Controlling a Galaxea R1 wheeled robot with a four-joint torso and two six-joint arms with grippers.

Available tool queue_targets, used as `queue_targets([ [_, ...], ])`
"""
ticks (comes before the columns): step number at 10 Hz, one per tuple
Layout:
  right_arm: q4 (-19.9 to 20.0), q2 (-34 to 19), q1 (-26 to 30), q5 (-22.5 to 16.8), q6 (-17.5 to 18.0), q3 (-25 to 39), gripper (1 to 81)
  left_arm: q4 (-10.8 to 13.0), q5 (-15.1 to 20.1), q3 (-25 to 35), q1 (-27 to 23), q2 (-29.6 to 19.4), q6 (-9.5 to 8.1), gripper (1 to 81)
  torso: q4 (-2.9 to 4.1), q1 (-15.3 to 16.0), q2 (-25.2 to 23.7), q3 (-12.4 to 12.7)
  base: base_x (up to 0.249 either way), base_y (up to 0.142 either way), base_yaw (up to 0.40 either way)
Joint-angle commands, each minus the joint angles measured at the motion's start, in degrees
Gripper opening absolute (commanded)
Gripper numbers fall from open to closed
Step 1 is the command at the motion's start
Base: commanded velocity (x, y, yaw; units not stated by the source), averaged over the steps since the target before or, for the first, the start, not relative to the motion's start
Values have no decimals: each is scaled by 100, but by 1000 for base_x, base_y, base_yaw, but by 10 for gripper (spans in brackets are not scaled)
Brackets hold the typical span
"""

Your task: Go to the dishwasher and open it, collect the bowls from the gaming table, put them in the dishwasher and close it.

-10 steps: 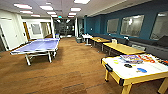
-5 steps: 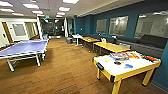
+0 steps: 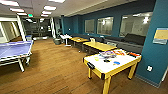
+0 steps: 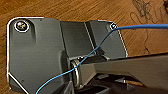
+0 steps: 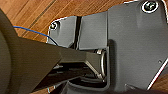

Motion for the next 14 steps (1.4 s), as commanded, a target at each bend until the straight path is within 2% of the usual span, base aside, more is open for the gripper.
queue_targets([
  [1, -42, 30, 243, -225, -15, 56, 811, 75, 255, 60, -284, -22, 33, 811, 0, 0, 0, 0, 0, 0, -326],
  [7, -42, 38, 252, -225, -15, 56, 811, 66, 255, 60, -284, -39, 33, 811, 0, 0, 0, 0, 0, 0, -325],
  [9, -51, 47, 261, -225, -15, 56, 811, 57, 246, 60, -284, -40, 33, 811, 0, 0, 0, 0, 0, -124, 0],
  [14, -51, 47, 278, -225, -15, 56, 811, 22, 246, 69, -292, -31, 33, 811, 0, 0, 0, 0, 0, 0, 0],
])
